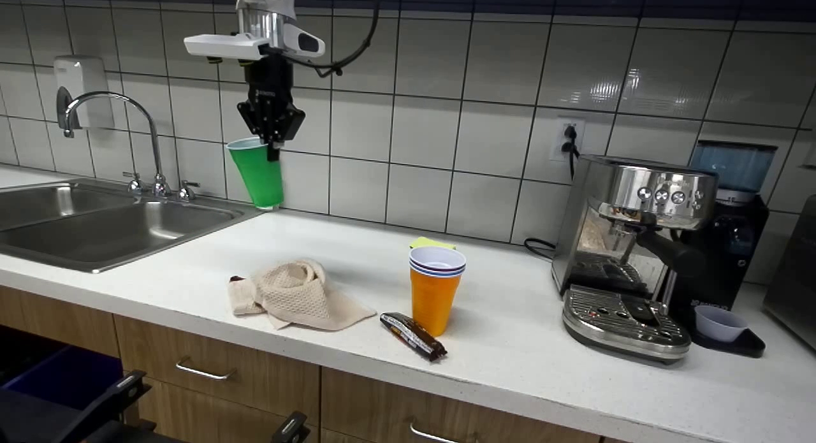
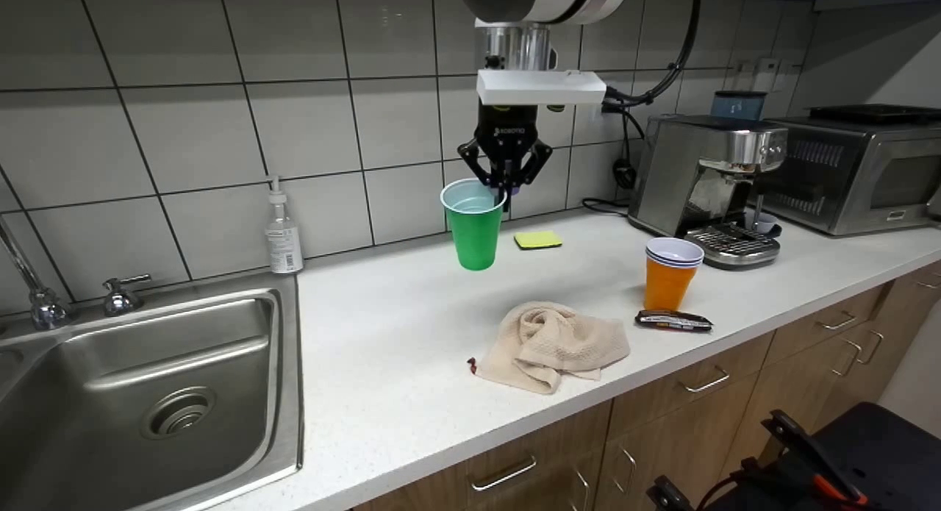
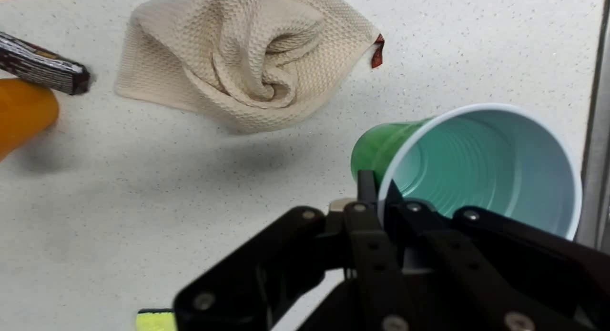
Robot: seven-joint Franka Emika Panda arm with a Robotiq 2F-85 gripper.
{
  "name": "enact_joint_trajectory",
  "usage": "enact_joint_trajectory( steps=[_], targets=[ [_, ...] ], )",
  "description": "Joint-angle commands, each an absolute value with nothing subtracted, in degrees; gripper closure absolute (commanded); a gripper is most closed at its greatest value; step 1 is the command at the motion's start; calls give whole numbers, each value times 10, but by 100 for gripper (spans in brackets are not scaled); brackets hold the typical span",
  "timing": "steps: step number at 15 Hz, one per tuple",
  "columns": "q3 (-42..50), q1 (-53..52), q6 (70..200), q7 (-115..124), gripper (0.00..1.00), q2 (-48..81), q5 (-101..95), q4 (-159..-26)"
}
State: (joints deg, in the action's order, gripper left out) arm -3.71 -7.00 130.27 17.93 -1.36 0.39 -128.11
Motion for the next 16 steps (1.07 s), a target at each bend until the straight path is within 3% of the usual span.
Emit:
enact_joint_trajectory(
  steps=[1,16],
  targets=[
    [-32,-49,1293,195,99,-67,6,-1319],
    [25,54,1292,192,99,-139,-19,-1378]
  ],
)
